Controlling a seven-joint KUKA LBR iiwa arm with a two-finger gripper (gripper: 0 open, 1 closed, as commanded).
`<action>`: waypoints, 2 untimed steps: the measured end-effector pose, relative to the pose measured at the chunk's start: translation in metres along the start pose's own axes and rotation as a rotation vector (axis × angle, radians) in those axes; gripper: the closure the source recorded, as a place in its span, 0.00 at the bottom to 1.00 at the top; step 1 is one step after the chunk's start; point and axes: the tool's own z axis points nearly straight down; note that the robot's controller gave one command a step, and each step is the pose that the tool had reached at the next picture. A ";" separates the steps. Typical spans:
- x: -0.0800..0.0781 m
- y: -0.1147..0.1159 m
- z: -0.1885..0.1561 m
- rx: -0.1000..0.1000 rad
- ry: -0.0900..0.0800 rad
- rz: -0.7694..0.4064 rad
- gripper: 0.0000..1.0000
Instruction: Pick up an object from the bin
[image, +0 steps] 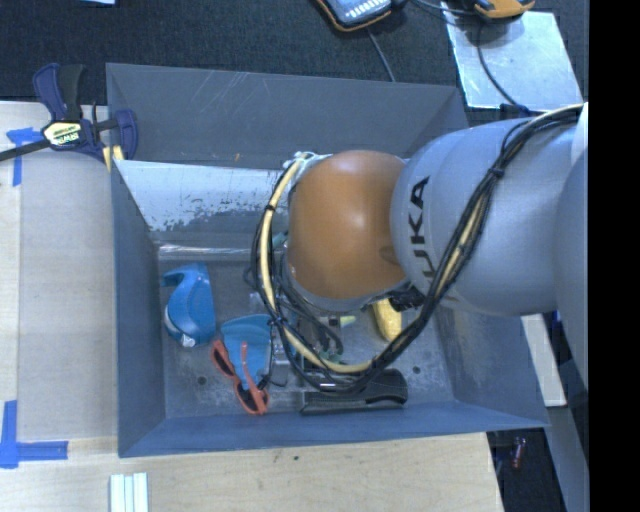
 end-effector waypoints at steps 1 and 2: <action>0.000 0.000 0.000 0.000 0.000 0.000 0.00; -0.015 -0.036 -0.081 0.000 -0.001 -0.165 0.00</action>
Offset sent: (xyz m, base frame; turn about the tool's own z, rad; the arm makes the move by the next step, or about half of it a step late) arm 0.0162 -0.0413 0.0911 -0.1826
